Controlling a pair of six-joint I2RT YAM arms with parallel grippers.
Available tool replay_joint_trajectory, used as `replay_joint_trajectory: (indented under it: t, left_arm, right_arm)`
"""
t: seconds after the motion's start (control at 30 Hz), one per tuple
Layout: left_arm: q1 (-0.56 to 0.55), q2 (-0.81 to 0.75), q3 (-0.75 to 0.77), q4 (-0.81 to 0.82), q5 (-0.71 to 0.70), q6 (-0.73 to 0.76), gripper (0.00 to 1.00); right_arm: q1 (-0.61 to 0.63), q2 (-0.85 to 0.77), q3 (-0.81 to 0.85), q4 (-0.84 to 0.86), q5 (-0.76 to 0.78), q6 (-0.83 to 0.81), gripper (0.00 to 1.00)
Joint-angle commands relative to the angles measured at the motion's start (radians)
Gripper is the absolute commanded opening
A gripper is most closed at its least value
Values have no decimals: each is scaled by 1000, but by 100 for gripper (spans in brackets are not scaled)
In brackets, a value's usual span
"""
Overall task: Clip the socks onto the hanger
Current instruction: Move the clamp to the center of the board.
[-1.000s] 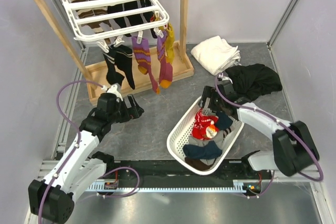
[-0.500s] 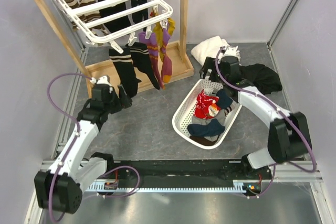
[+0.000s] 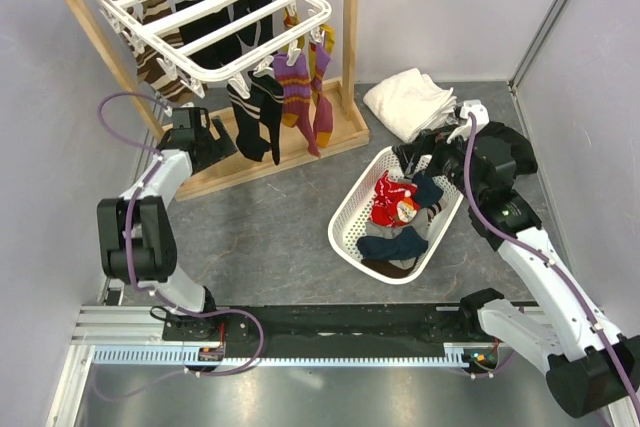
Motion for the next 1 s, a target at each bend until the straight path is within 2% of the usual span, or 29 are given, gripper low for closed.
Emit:
replay_joint_trajectory:
  t: [0.0, 0.37, 0.57, 0.97]
  left_arm:
    - [5, 103, 65, 20, 1, 52, 99]
    - [-9, 81, -46, -56, 135, -2, 98]
    - [-67, 56, -137, -66, 192, -45, 98]
    - [-280, -255, -318, -64, 158, -203, 99]
  right_arm:
    - [-1, -47, -32, -62, -46, -32, 98]
    - [0, -107, -55, -80, -52, -38, 98]
    - [-1, -147, -60, -95, -49, -39, 98]
    - [-1, -230, -65, -120, -50, -26, 98]
